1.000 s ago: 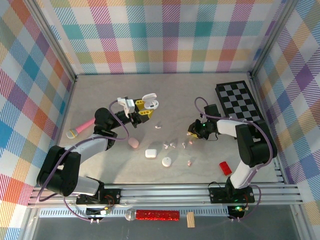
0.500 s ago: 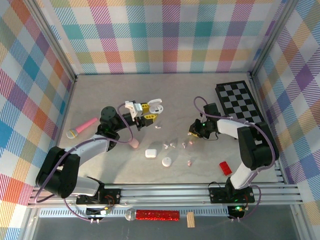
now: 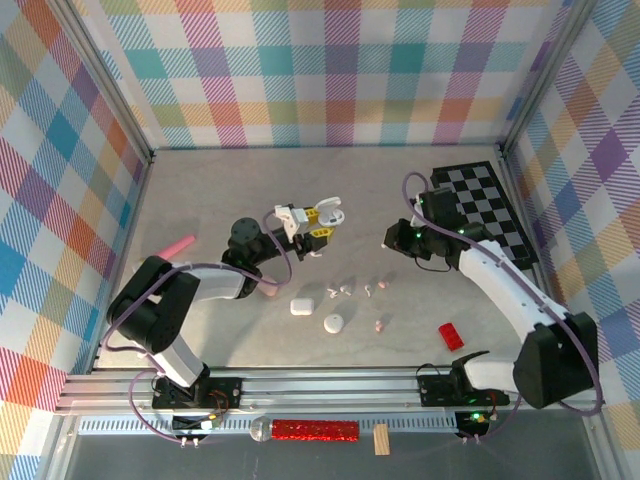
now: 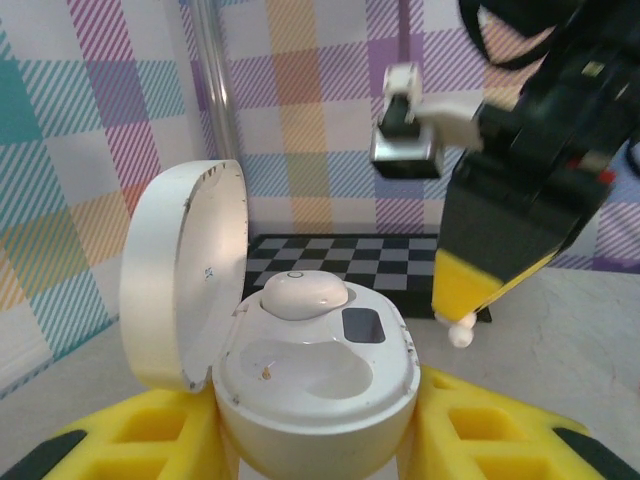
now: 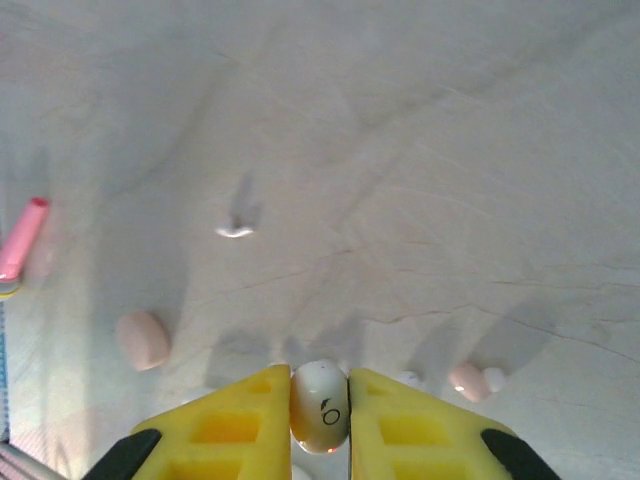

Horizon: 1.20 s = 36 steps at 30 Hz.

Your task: Insert wireless bluetooth earbuds into charging case

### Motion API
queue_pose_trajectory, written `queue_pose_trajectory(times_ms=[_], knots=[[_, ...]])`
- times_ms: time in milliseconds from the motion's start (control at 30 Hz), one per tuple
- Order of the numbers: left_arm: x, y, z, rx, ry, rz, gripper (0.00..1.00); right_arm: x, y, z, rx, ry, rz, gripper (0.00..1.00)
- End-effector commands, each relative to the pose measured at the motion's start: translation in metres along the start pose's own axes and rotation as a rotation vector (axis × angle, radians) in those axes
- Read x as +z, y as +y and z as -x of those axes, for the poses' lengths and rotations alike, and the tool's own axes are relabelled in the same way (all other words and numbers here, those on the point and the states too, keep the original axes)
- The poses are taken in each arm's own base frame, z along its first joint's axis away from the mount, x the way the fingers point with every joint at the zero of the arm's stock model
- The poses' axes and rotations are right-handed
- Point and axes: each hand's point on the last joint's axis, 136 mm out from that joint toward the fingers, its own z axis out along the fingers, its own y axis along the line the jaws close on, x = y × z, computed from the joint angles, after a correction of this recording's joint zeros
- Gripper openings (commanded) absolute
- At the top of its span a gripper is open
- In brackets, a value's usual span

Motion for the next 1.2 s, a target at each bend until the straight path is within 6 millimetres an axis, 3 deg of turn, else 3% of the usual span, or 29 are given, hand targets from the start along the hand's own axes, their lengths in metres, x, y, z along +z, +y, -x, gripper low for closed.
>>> queue_pose_trajectory(times_ms=[0,233,567,767,1167], knots=[[0.013,0.002,0.022,0.077,-0.083,0.009,0.38,-0.019,0.018,-0.004,-0.078,0.006,-0.009,0.18],[0.032,-0.001,-0.001,0.109,-0.009,0.01,0.38,-0.028,0.055,-0.001,-0.219,-0.01,-0.003,0.17],[0.045,-0.012,-0.02,0.174,0.074,-0.01,0.38,-0.02,0.096,0.014,-0.307,-0.029,0.05,0.17],[0.045,-0.015,-0.02,0.179,0.078,-0.014,0.38,-0.007,0.106,0.02,-0.322,-0.02,0.065,0.17],[0.045,-0.022,-0.017,0.193,0.077,-0.029,0.38,0.011,0.107,0.022,-0.326,0.003,0.061,0.17]])
